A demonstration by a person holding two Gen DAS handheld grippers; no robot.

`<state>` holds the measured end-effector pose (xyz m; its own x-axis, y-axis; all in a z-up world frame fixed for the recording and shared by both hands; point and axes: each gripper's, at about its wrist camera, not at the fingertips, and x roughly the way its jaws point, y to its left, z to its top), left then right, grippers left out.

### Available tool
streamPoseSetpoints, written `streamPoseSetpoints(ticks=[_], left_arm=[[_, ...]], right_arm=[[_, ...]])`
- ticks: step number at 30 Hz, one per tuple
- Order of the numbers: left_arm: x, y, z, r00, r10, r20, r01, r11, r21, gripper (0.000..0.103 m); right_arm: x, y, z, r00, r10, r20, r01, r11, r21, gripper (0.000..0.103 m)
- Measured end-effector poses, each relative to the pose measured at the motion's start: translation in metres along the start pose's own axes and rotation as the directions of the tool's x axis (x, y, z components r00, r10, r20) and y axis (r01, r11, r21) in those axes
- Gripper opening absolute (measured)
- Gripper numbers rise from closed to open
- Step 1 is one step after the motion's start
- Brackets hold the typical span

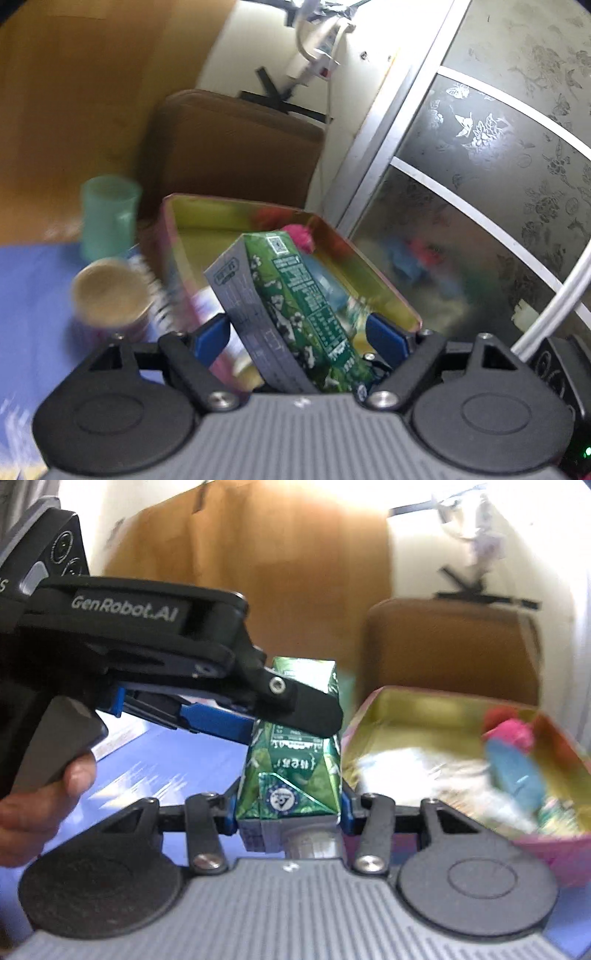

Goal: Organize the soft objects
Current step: 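Carry the milk carton into the pink tin with the right tool and release, then withdraw both open tools from the tin back over the table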

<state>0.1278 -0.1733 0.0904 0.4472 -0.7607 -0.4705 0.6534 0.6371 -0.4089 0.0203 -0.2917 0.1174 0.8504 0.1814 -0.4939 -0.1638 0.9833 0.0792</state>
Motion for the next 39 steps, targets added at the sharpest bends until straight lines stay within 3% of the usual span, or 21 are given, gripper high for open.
streamPoseSetpoints(ticks=[5, 9, 12, 15, 20, 23, 26, 32, 39], left_arm=[[0.071, -0.002, 0.027, 0.999, -0.029, -0.044, 0.028, 0.999, -0.026, 0.083], [0.126, 0.004, 0.032, 0.994, 0.013, -0.111, -0.019, 0.998, -0.053, 0.083], [0.138, 0.007, 0.027, 0.989, 0.072, -0.132, -0.080, 0.995, -0.054, 0.083], [0.129, 0.006, 0.022, 0.991, 0.069, -0.115, -0.076, 0.995, -0.059, 0.083], [0.073, -0.010, 0.010, 0.993, 0.119, -0.007, -0.119, 0.993, 0.011, 0.088], [0.038, -0.017, 0.001, 0.985, 0.160, 0.057, -0.163, 0.985, 0.050, 0.090], [0.004, -0.022, -0.021, 0.967, 0.228, 0.109, -0.240, 0.964, 0.112, 0.096], [-0.026, -0.025, -0.062, 0.929, 0.353, 0.111, -0.368, 0.911, 0.185, 0.100], [-0.039, -0.030, -0.088, 0.914, 0.398, 0.082, -0.406, 0.896, 0.182, 0.103]], right_arm=[[0.035, -0.060, 0.016, 0.996, -0.079, -0.037, 0.081, 0.995, 0.055, 0.051], [0.068, -0.092, 0.017, 0.984, -0.114, -0.135, 0.126, 0.989, 0.078, 0.051], [0.081, -0.097, 0.011, 0.971, -0.180, -0.155, 0.188, 0.981, 0.041, 0.053], [0.070, -0.095, 0.010, 0.978, -0.182, -0.100, 0.189, 0.980, 0.066, 0.053], [0.046, -0.076, 0.005, 0.983, -0.180, -0.038, 0.182, 0.980, 0.077, 0.052], [0.028, -0.064, -0.001, 0.984, -0.180, 0.007, 0.178, 0.977, 0.119, 0.052], [0.003, -0.050, -0.012, 0.980, -0.180, 0.079, 0.164, 0.971, 0.171, 0.052], [-0.027, -0.029, -0.039, 0.983, -0.176, 0.052, 0.153, 0.943, 0.297, 0.052], [-0.032, -0.013, -0.054, 0.986, -0.161, -0.038, 0.164, 0.918, 0.362, 0.053]])
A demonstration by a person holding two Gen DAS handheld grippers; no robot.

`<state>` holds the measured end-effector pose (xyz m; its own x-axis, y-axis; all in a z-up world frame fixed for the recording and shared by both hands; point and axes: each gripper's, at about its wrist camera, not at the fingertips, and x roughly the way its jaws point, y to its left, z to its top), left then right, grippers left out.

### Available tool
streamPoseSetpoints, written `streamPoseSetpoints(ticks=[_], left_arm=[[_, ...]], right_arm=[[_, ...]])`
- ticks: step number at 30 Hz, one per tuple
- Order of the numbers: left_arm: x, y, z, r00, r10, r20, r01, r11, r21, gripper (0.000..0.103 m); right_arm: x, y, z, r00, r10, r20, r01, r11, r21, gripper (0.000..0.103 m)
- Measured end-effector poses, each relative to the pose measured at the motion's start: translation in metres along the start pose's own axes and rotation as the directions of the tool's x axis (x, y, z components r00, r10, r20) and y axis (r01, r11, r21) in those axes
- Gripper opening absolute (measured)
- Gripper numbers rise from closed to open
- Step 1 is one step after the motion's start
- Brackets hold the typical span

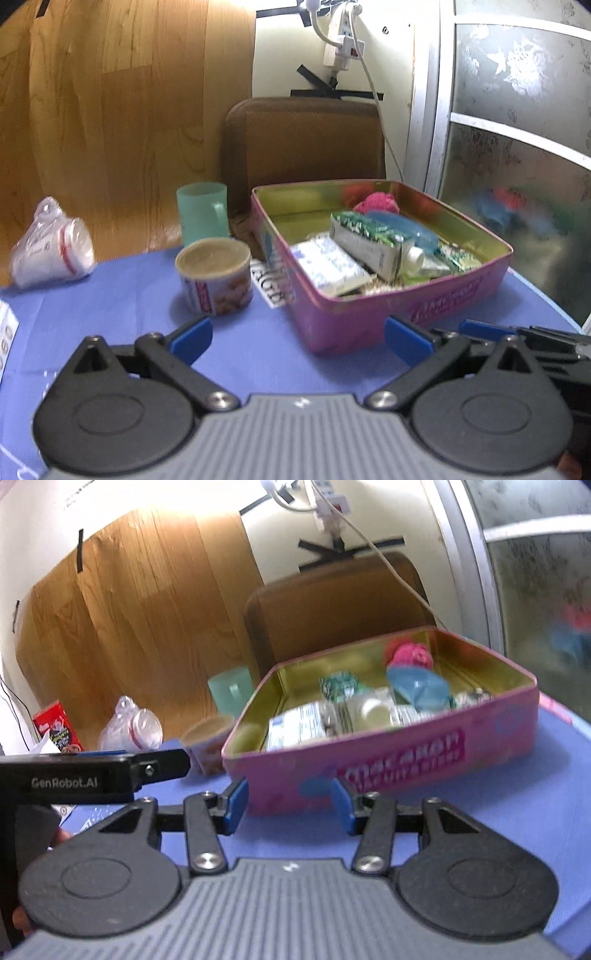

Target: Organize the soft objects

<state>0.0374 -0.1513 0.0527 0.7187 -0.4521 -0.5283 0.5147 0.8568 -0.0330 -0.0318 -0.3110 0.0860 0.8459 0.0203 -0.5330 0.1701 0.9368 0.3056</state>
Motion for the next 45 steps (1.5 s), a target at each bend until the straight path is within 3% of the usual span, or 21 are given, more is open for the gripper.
streamPoseSetpoints(ticks=[6, 13, 21, 26, 33, 45], left_arm=[[-0.006, 0.003, -0.015, 0.996, 0.070, -0.045, -0.070, 0.998, 0.011, 0.103], [-0.001, 0.005, -0.024, 0.985, 0.166, -0.044, -0.163, 0.985, 0.058, 0.103], [0.000, 0.005, -0.026, 0.978, 0.207, -0.014, -0.206, 0.976, 0.077, 0.103], [0.002, 0.006, -0.027, 0.981, 0.191, -0.035, -0.188, 0.979, 0.074, 0.103], [0.004, 0.000, -0.030, 0.973, 0.228, -0.045, -0.222, 0.968, 0.115, 0.103], [0.005, 0.001, -0.032, 0.974, 0.207, -0.088, -0.199, 0.976, 0.090, 0.103]], right_arm=[[-0.004, 0.001, -0.013, 1.000, -0.009, -0.028, 0.010, 0.999, 0.045, 0.061], [0.001, 0.004, -0.017, 0.998, 0.007, -0.055, -0.005, 0.999, 0.035, 0.067], [0.004, 0.003, -0.019, 0.998, 0.011, -0.058, -0.009, 0.999, 0.036, 0.070], [0.004, 0.001, -0.018, 0.998, 0.013, -0.059, -0.011, 0.999, 0.043, 0.070], [0.003, 0.000, -0.019, 0.998, 0.011, -0.062, -0.008, 0.999, 0.053, 0.072], [0.002, 0.001, -0.020, 0.998, 0.007, -0.061, -0.004, 0.998, 0.061, 0.074]])
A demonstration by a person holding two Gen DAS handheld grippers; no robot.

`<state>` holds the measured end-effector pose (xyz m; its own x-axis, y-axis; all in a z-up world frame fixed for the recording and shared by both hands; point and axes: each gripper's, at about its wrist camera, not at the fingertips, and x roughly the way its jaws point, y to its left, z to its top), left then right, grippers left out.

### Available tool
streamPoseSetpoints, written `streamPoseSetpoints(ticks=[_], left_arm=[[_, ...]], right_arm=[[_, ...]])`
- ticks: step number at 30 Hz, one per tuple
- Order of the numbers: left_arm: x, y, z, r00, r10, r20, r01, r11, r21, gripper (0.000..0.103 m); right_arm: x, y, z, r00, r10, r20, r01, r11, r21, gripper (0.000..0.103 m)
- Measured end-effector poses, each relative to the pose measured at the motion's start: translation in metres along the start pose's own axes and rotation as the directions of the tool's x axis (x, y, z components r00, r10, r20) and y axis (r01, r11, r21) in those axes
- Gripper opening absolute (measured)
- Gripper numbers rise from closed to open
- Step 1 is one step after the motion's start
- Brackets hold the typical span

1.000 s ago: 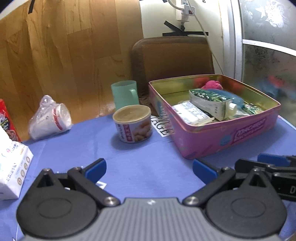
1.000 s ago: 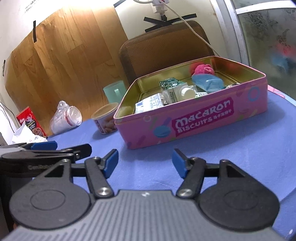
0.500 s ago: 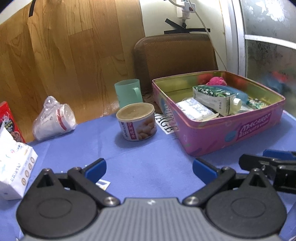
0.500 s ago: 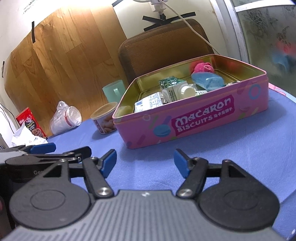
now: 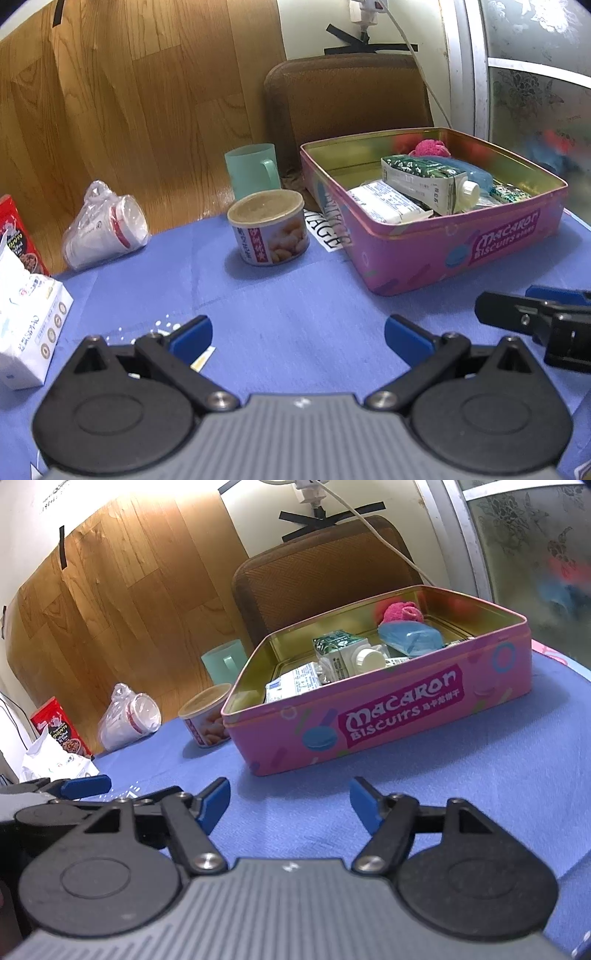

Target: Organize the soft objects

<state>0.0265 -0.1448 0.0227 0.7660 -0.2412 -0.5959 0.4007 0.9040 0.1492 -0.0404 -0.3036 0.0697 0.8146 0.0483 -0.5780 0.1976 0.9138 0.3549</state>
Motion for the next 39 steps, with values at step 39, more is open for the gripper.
streamPoseSetpoints(ticks=[39], left_arm=[[0.0062, -0.0049, -0.0075, 0.989, 0.144, -0.016, -0.143, 0.988, 0.057, 0.103]], right_arm=[[0.0038, -0.0060, -0.0051, 1.000, 0.000, -0.019, 0.000, 0.999, 0.038, 0.077]])
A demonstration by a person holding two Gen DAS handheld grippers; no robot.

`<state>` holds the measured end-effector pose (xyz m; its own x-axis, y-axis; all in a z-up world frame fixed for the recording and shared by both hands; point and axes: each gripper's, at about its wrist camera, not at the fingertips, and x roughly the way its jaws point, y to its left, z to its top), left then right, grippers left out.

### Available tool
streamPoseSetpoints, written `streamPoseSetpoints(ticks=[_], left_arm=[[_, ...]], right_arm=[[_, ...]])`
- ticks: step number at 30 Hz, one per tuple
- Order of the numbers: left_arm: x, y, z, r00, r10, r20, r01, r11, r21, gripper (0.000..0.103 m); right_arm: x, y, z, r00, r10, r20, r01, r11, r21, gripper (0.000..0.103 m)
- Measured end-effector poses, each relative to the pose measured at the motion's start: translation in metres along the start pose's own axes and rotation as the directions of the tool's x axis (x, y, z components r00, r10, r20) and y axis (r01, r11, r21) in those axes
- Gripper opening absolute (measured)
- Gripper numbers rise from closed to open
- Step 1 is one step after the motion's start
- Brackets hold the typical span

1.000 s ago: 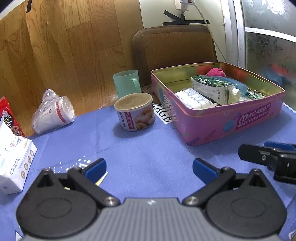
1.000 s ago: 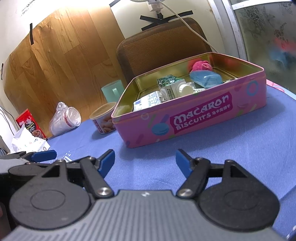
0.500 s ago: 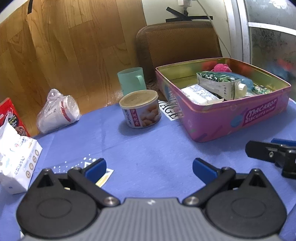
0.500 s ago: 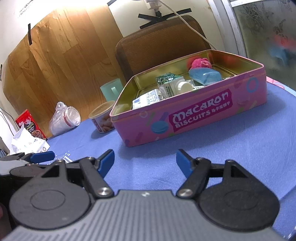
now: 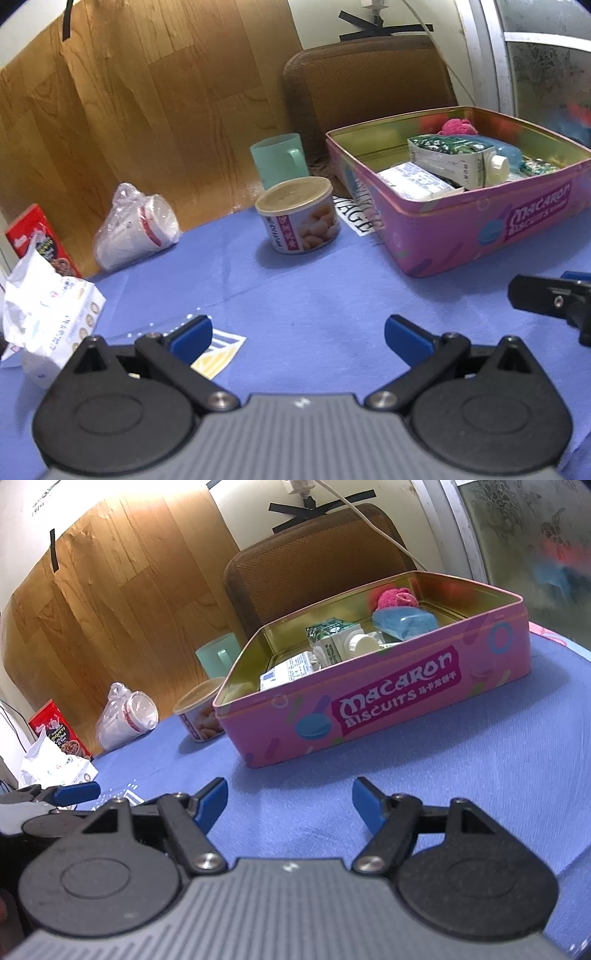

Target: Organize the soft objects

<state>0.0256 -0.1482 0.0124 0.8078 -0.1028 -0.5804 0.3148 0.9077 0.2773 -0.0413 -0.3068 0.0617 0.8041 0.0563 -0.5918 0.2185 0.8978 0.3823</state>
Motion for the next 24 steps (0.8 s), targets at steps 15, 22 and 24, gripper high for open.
streamPoseSetpoints(ticks=[15, 22, 24], left_arm=[[0.0025, -0.0022, -0.0020, 1.000, 0.003, -0.024, -0.003, 1.000, 0.027, 0.103], [0.0018, -0.0036, -0.0024, 0.999, -0.010, -0.036, 0.011, 0.999, 0.031, 0.103], [0.0018, -0.0043, -0.0023, 0.999, -0.013, -0.041, 0.014, 0.999, 0.033, 0.103]], right_arm=[[0.0017, -0.0024, -0.0001, 1.000, 0.000, -0.006, 0.000, 1.000, 0.008, 0.079], [0.0021, -0.0016, -0.0026, 1.000, -0.007, -0.003, 0.007, 1.000, 0.016, 0.079], [0.0019, -0.0019, -0.0027, 1.000, -0.008, -0.003, 0.008, 1.000, 0.017, 0.079]])
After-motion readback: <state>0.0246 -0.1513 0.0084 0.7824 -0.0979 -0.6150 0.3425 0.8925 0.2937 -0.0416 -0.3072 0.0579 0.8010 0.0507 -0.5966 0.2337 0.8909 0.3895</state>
